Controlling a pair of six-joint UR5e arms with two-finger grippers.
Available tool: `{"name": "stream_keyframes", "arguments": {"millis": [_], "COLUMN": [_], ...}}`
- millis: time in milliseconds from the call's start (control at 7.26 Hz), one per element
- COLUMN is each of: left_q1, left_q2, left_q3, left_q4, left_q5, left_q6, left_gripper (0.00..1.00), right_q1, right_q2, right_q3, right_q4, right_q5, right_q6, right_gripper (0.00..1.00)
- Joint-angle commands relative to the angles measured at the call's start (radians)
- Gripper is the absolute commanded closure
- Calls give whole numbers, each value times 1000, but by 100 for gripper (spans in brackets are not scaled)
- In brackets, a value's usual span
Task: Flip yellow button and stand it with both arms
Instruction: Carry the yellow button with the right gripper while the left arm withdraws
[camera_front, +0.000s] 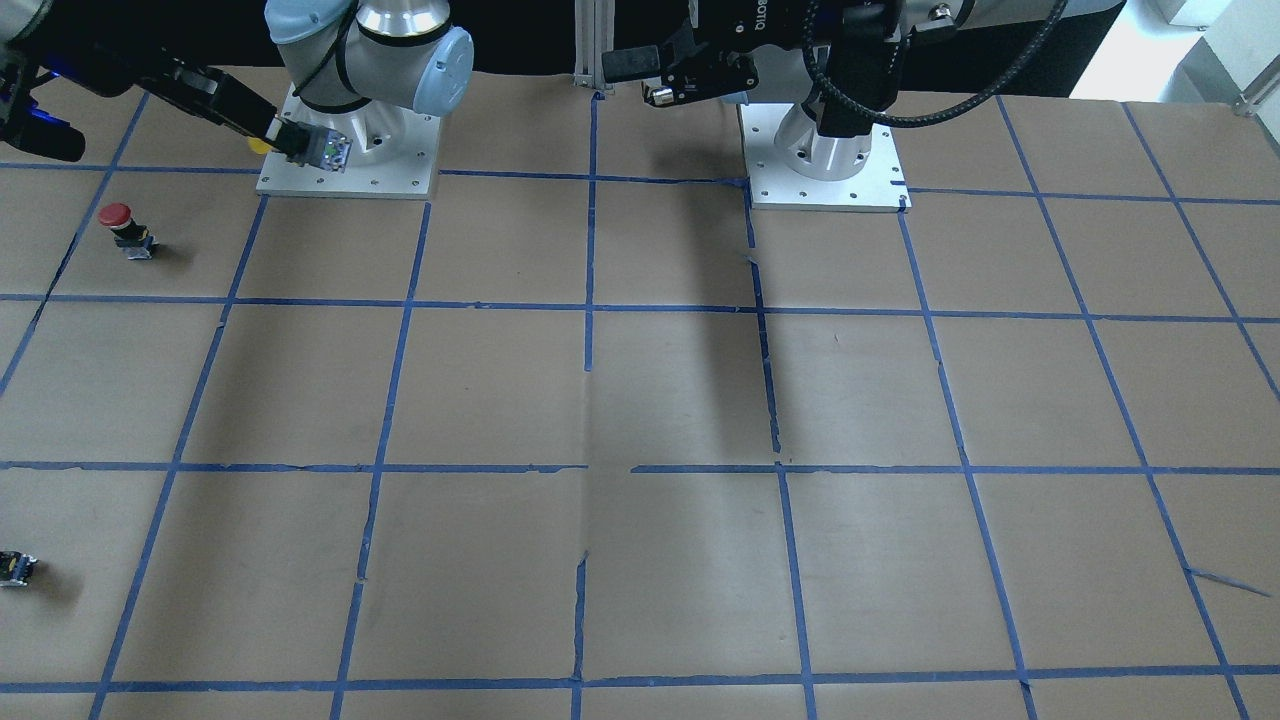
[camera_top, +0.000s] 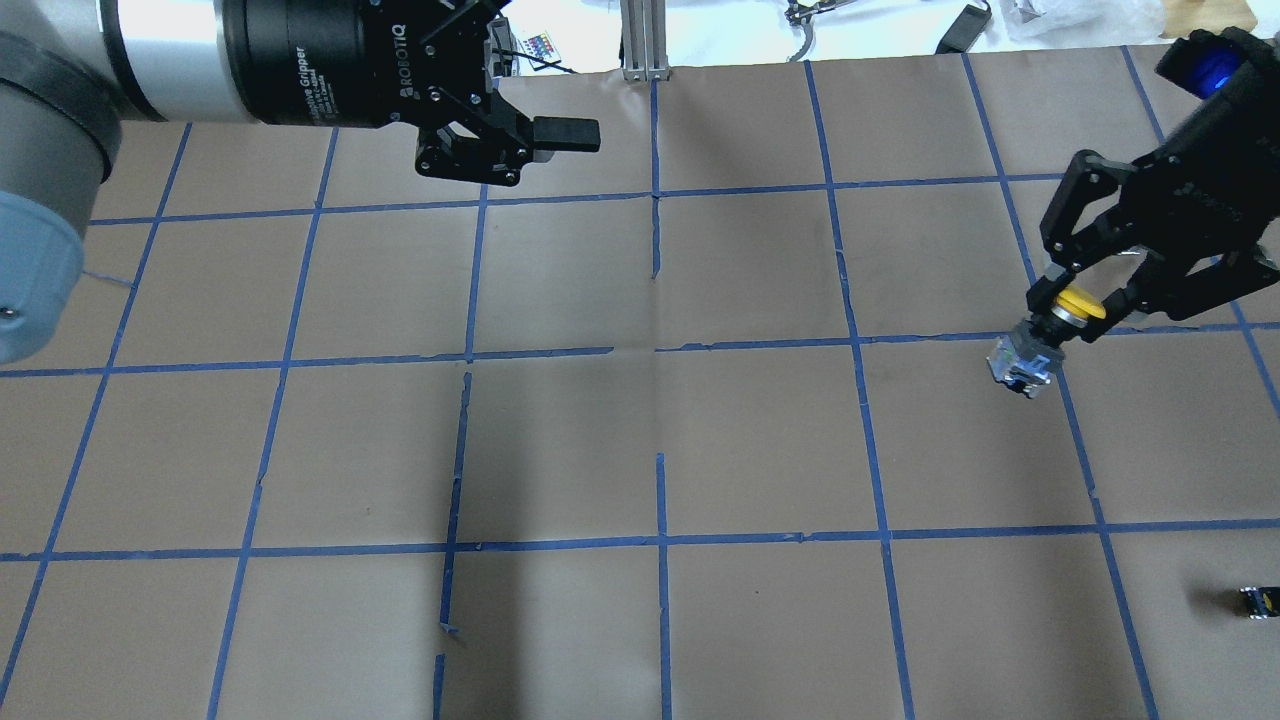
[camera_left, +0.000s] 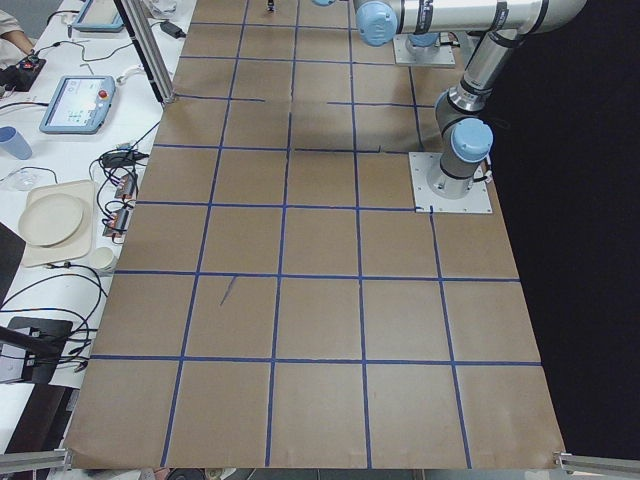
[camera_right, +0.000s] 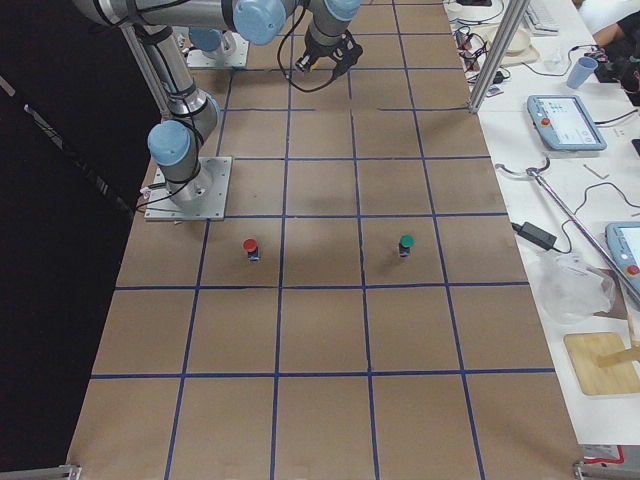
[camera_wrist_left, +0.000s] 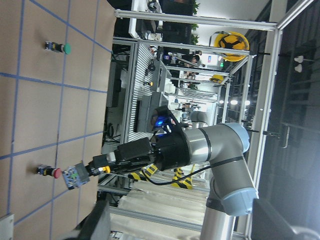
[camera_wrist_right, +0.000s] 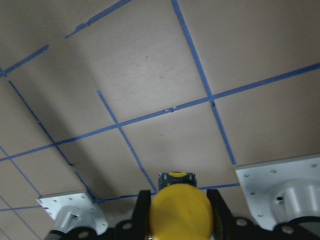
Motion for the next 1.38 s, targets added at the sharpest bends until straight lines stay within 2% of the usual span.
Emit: {"name": "stream_keyframes", "arguments": {"millis": [0, 138, 275, 413, 551, 688, 826, 964, 1239], "left_q1": [-32, -77, -98, -99, -102, -100, -106, -106, -106], "left_q2": [-18, -9, -5, -7, -16, -27, -54, -71, -62], "left_q3": [20, 39, 60, 85, 127, 173, 204, 212, 195], "left_q4": [66, 74, 66, 9, -57, -142, -156, -159, -162], "left_q5": [130, 331, 528, 709, 925, 1079, 1162, 1172, 1339], "left_q6": [-25, -63, -67, -68, -67, -65, -50, -42, 95], "left_gripper": [1, 1, 1, 0, 0, 0, 0, 0, 0], "right_q1": [-63, -119, -164, -208, -247, -270, -305, -356, -411], "right_q2": [1, 3, 18, 21, 36, 67, 104, 153, 264], "right_q3": [89, 148, 225, 286, 322, 328, 330, 330, 324], "right_q4": [-199, -276, -409, -560, -635, -696, -709, -750, -848], "right_q5": [-171, -169, -170, -173, -170, -164, -153, -150, -82], "right_q6": [-390, -564, -728, -898, -1050, -1219, -1365, -1442, -1676], "right_gripper": [83, 85, 86, 86, 85, 86, 86, 86, 85]}}
